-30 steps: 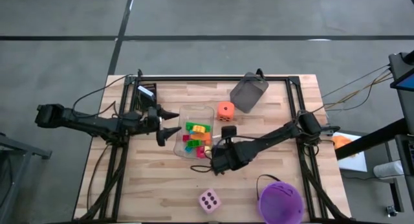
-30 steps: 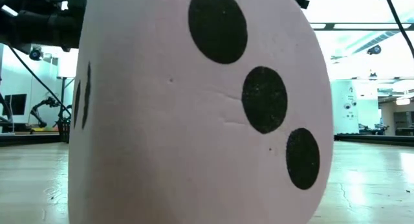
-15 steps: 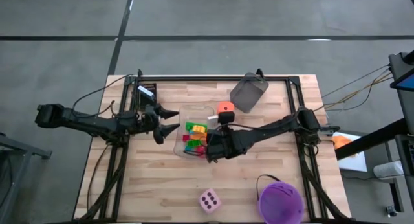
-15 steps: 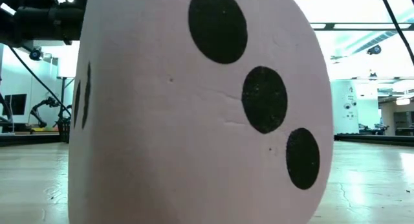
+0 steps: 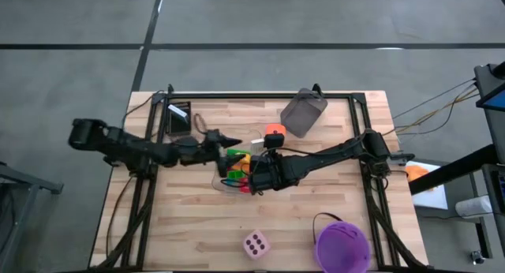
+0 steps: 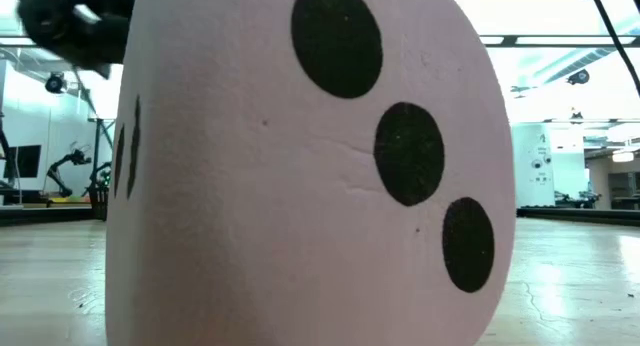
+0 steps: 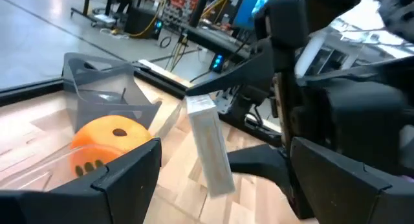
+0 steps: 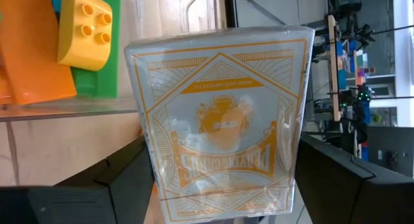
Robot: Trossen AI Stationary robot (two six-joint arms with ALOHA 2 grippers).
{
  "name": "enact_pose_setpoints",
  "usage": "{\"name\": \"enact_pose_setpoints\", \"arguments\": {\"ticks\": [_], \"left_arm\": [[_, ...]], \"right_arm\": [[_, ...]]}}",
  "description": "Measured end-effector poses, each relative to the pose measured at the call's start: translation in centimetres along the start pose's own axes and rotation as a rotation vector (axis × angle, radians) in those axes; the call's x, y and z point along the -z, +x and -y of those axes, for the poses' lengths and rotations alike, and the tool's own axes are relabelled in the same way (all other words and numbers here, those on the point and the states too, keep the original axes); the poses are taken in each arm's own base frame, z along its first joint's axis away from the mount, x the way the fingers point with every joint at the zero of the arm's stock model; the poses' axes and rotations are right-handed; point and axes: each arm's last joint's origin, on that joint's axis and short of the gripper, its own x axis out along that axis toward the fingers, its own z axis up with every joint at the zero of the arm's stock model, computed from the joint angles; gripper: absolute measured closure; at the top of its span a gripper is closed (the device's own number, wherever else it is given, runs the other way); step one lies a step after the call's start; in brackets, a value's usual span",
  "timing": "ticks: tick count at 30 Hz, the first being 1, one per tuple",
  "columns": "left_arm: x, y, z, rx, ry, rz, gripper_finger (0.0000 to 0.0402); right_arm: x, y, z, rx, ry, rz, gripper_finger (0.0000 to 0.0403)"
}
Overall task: Pick & Place Toys
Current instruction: Put the orange deck of cards into the black basket
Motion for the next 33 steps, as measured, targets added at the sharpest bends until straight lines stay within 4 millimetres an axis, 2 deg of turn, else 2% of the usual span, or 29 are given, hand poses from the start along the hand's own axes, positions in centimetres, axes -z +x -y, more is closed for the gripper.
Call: {"name": "enact_pose_setpoints", "arguments": {"ticks": [4,7,15,18,23,31,33], "left_arm": [[-0.1,2.7,0.2,-0.033,-0.005,-0.051,0.0055],[0.1,4.0,0.0,-0.068,-0.018,-0.103,0.0055],[0.1,4.7,-0.2,-0.082,-0.03,-0.107,0.0056],[0.2,4.6,-0.3,-0.09,-0.036,-0.118,0.0071],[0.3,4.7,-0.4,-0.096,-0.036,-0.122,0.0147],[0.2,4.7,-0.3,-0.096,-0.029,-0.113,0.0339],[0.1,4.7,-0.3,-0.097,-0.021,-0.112,0.0343]], "right_arm": [[0.0,0.1,0.1,0.001,0.0,-0.002,0.0102],[0.0,0.0,0.0,0.001,-0.002,-0.003,0.0102],[0.0,0.1,0.1,0.001,-0.001,-0.003,0.0102],[0.0,0.1,0.1,0.001,0.002,-0.002,0.0102],[-0.1,0.2,0.1,0.001,0.012,0.003,0.0102],[-0.1,0.2,0.1,0.007,0.013,0.007,0.0102],[-0.2,0.2,0.1,0.009,0.014,0.008,0.0102]]}}
